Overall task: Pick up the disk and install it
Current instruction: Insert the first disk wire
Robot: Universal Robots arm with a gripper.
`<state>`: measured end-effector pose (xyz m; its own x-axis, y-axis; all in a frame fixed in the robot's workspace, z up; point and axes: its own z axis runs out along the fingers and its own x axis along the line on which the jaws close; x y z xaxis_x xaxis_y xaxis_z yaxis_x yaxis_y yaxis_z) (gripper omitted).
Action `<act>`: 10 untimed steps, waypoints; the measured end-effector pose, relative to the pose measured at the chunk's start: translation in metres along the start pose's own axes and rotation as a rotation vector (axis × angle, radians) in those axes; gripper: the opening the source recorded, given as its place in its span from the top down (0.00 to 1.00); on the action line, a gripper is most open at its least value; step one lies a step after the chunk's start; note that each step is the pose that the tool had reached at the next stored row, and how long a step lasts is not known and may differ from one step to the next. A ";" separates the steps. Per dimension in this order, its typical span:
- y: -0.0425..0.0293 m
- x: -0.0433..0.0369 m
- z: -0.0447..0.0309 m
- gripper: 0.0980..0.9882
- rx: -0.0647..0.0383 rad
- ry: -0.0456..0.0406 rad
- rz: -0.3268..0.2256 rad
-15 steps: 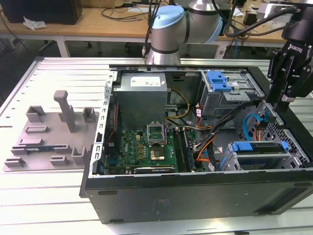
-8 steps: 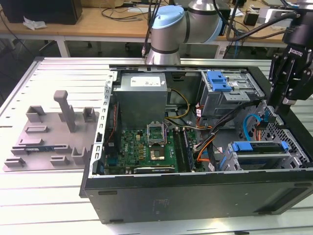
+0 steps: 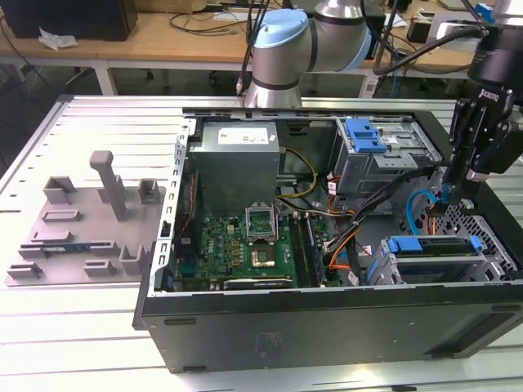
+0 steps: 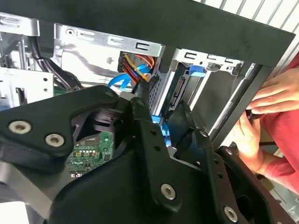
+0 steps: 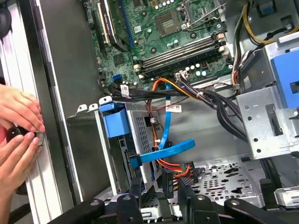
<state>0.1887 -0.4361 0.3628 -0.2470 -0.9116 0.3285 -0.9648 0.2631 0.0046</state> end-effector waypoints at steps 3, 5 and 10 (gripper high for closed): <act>0.0002 -0.0031 0.0052 0.71 0.006 0.0240 0.002; 0.0007 -0.0056 0.0067 0.71 0.010 0.0396 0.004; 0.0033 -0.0155 0.0055 0.71 0.012 0.0469 0.004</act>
<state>0.1888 -0.4228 0.3524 -0.2469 -0.8946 0.3724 -0.9648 0.2628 -0.0083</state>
